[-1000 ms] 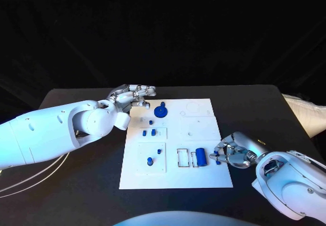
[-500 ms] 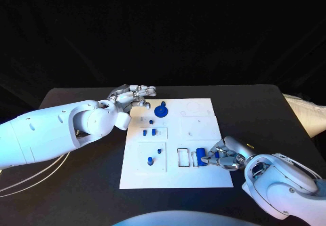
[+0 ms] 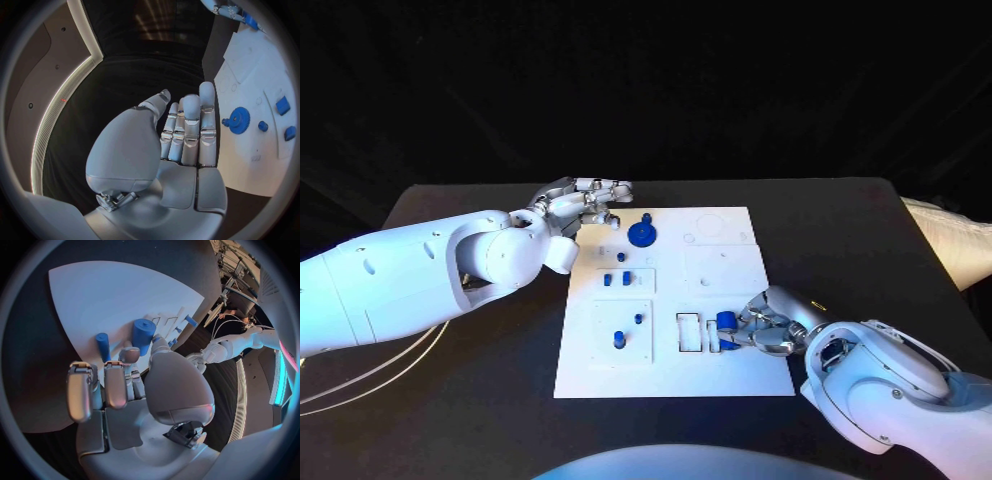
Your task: Assemble the parts on the task board
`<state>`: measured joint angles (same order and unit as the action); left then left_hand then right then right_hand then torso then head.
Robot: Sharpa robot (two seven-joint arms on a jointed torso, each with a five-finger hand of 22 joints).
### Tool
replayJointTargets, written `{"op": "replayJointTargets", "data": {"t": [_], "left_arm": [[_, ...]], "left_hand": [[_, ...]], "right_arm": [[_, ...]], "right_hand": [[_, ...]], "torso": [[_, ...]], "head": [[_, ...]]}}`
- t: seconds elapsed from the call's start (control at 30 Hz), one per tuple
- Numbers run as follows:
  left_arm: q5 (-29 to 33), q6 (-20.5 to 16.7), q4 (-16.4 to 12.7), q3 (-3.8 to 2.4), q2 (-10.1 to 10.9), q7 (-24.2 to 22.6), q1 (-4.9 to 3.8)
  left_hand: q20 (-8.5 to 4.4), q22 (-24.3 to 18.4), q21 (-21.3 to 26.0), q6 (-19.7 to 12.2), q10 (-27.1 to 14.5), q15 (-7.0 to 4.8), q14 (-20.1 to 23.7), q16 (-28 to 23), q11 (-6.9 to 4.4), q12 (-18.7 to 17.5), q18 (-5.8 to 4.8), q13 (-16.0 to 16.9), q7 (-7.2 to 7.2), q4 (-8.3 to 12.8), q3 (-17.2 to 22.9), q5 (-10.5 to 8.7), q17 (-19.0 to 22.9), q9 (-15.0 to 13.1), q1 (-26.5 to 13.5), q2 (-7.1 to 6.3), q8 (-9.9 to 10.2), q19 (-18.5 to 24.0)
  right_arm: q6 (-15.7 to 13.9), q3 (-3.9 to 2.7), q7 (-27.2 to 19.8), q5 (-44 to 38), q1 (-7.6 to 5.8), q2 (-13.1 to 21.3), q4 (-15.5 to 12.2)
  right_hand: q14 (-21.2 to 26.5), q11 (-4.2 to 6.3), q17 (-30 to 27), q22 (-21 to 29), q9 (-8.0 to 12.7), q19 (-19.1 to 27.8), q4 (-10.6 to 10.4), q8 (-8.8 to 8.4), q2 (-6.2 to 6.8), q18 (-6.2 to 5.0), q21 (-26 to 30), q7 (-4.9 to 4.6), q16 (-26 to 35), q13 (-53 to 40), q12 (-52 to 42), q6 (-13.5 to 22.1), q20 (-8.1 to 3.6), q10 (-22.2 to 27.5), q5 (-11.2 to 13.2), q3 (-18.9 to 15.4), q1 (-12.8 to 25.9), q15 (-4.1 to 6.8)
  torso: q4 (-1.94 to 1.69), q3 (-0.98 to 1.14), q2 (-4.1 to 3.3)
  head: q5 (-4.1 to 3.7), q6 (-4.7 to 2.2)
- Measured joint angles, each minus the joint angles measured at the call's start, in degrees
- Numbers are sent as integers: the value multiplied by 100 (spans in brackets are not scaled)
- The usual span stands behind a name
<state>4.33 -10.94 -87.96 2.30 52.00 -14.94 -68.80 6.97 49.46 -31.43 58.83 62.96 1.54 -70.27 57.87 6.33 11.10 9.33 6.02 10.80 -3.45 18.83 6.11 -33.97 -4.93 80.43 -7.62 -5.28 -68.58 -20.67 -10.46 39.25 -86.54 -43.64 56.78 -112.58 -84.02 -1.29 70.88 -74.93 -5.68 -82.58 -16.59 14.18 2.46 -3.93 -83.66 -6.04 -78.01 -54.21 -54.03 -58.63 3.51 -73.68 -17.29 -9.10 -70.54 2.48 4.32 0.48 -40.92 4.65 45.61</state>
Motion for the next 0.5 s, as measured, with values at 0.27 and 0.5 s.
{"op": "replayJointTargets", "data": {"t": [0.27, 0.5], "left_arm": [[-2, 6, -2, 0, -1, 7, 1], [-5, 9, -3, 0, -2, 12, 1]], "left_hand": [[0, -8, 28, 0, -19, 0, 0, 0, 19, 43, 0, 5, 0, 17, -17, 0, 19, 0, 27, 27, 0, 0], [0, -8, 28, 0, -21, 1, 1, 0, 21, 43, 0, 6, 0, 16, -16, 0, 26, 0, 31, 31, 0, 0]], "right_arm": [[6, -13, -14, -21, -18, -53, 79], [-71, -11, -27, -9, -20, -51, 81]], "right_hand": [[7, 11, 14, 0, -30, -21, 250, 87, -39, 0, 0, 52, -22, -151, -29, -53, -21, -13, 33, 78, -681, 33], [-1, 63, 46, 1, -38, -43, 261, 134, 6, 50, 0, 89, -22, -292, -119, -175, -43, -84, 188, 89, -966, 82]], "torso": [[2, -8, 5], [6, -2, 7]], "head": [[23, 3], [35, 3]]}}
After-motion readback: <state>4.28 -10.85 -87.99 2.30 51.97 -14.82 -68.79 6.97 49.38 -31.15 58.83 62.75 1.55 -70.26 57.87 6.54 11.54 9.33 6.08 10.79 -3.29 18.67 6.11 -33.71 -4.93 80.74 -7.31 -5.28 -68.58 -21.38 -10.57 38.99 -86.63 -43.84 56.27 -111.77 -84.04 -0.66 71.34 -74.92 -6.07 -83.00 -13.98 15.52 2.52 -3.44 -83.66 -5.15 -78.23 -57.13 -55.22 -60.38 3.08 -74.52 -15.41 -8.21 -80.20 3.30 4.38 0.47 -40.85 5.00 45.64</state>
